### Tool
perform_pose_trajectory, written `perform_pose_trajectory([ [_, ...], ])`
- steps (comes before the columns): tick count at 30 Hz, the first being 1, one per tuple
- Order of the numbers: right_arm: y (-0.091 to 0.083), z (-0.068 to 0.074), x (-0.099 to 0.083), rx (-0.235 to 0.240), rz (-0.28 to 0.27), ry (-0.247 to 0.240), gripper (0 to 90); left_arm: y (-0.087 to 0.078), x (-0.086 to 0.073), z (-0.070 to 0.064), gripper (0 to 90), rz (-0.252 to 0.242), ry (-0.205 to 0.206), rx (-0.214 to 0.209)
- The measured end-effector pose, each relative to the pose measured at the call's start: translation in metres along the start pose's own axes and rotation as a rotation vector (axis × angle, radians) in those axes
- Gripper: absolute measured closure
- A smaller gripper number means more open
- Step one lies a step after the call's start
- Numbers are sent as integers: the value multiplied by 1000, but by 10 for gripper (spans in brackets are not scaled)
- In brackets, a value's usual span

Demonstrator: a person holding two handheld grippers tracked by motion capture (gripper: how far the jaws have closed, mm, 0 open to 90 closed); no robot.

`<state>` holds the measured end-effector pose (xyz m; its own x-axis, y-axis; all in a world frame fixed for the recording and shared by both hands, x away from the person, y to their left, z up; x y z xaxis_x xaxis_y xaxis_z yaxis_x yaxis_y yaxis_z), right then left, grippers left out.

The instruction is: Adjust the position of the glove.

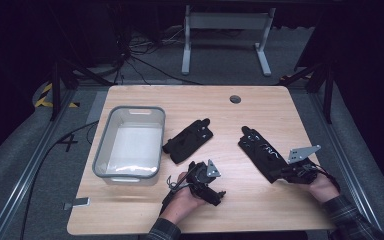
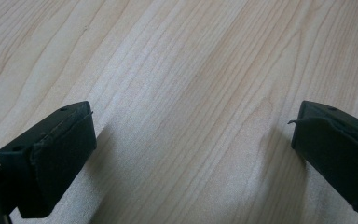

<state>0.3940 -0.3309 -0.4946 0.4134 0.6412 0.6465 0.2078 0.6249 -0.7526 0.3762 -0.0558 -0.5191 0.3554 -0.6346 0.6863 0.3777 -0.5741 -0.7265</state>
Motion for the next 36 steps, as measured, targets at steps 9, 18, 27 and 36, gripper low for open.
perform_pose_trajectory([
  [9, 3, 21, -2, 60, 10, -39, 900, 0, 0, 0, 1, 1, 0, 0],
  [18, 7, 42, -2, 119, 16, -78, 900, 0, 0, 0, 1, 0, -1, 0],
  [27, 13, 60, 0, 146, 26, -133, 900, 0, 0, 0, 1, 0, 0, 0],
  [36, 19, 76, 3, 184, 27, -167, 900, 0, 0, 0, 1, 0, -1, 0],
])
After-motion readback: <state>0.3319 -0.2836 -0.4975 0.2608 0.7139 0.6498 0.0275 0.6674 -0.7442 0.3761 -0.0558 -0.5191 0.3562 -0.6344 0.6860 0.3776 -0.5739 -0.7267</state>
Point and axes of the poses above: each handheld gripper's, and its own axes: y roughly forward along the jaws, x roughly out of its top, z roughly to its left, the point moved 6 cm from there along y, roughly forward along the jaws, and after that the axes turned 4 degrees about x, right-handed, at the moved point
